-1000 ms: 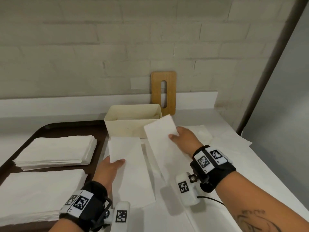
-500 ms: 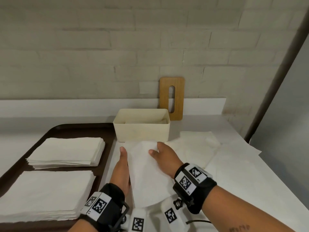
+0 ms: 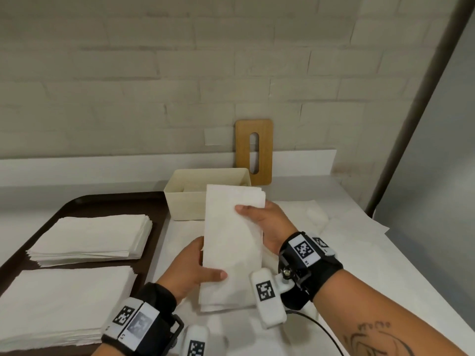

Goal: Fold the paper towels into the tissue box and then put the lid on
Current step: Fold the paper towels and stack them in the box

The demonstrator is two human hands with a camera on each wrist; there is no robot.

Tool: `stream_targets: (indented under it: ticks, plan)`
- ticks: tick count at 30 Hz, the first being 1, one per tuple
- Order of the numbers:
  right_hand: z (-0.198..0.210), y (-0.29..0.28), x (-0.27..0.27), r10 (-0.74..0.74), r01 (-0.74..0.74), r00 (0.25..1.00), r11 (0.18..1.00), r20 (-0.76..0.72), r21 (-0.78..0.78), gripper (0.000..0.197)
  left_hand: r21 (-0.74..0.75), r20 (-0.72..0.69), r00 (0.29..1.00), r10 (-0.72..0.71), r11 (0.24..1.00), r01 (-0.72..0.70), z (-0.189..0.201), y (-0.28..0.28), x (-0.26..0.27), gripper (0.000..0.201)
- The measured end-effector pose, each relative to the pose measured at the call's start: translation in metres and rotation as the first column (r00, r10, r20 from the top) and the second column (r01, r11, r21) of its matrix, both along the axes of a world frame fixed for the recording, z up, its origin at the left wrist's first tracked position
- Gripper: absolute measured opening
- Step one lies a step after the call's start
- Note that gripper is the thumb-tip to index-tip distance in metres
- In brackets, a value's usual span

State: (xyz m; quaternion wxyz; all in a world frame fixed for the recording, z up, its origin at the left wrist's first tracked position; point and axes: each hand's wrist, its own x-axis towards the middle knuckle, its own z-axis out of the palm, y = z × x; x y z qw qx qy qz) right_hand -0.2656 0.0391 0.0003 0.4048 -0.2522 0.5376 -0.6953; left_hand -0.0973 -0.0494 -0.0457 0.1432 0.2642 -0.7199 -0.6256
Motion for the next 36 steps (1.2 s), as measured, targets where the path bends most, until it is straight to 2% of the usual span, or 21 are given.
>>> stream_targets:
  ticks: [2,4,6,8,11,14,18,22,25,27,32,34,35,36]
  plan:
    - [0.006,0.009,-0.014,-0.042,0.041,0.997,0.999,-0.061,-0.019,0.024,-0.031,0.037,0.997,0.070,0.997,-0.069,0.000,-0.006,0.004,0.054]
    - [0.011,0.021,-0.027,-0.055,0.053,0.986,0.998,-0.160,-0.013,0.028,-0.005,-0.011,0.987,0.159,0.987,-0.160,0.005,-0.014,0.011,0.041]
    - [0.013,0.031,-0.038,-0.018,0.019,0.973,1.000,-0.229,0.001,0.032,0.062,-0.114,0.957,0.265,0.964,-0.260,0.012,-0.023,0.015,0.040]
    - [0.014,0.038,-0.044,0.050,-0.025,0.945,0.996,-0.324,0.080,0.033,0.071,-0.216,0.914,0.345,0.939,-0.337,0.019,-0.028,0.016,0.043]
    - [0.009,0.041,-0.046,0.114,-0.035,0.900,0.981,-0.421,0.193,0.035,0.039,-0.321,0.869,0.376,0.922,-0.384,0.024,-0.026,0.008,0.044]
    - [-0.010,0.040,-0.040,0.094,0.004,0.907,0.973,-0.410,0.233,0.037,0.026,-0.340,0.865,0.369,0.923,-0.384,0.018,-0.020,-0.003,0.048]
    - [-0.037,0.037,-0.032,0.037,0.064,0.930,0.964,-0.366,0.260,0.029,0.046,-0.265,0.894,0.361,0.931,-0.362,-0.005,-0.014,-0.012,0.054]
    - [-0.040,0.033,-0.031,-0.107,0.159,0.953,0.973,-0.285,0.168,0.027,0.082,-0.243,0.879,0.411,0.911,-0.404,-0.013,-0.014,-0.011,0.046]
    - [-0.031,0.031,-0.030,-0.135,0.155,0.963,0.985,-0.232,0.071,0.024,0.122,-0.274,0.867,0.416,0.909,-0.398,-0.006,-0.014,-0.009,0.032]
    - [-0.027,0.029,-0.029,-0.127,0.137,0.969,0.990,-0.211,0.031,0.025,0.136,-0.280,0.869,0.408,0.913,-0.385,-0.004,-0.016,-0.010,0.032]
    - [-0.045,0.023,-0.030,-0.120,0.158,0.963,0.976,-0.242,0.148,0.047,0.179,-0.197,0.904,0.380,0.920,-0.348,-0.017,-0.022,-0.012,0.058]
    - [-0.051,0.022,-0.028,-0.138,0.183,0.962,0.967,-0.236,0.177,0.046,0.197,-0.184,0.905,0.382,0.917,-0.347,-0.022,-0.019,-0.014,0.047]
    - [-0.051,0.021,-0.027,-0.156,0.210,0.951,0.959,-0.268,0.187,0.045,0.184,-0.178,0.901,0.395,0.913,-0.364,-0.023,-0.018,-0.015,0.040]
    - [-0.049,0.021,-0.027,-0.179,0.265,0.915,0.942,-0.362,0.205,0.045,0.143,-0.173,0.900,0.400,0.914,-0.379,-0.022,-0.017,-0.016,0.036]
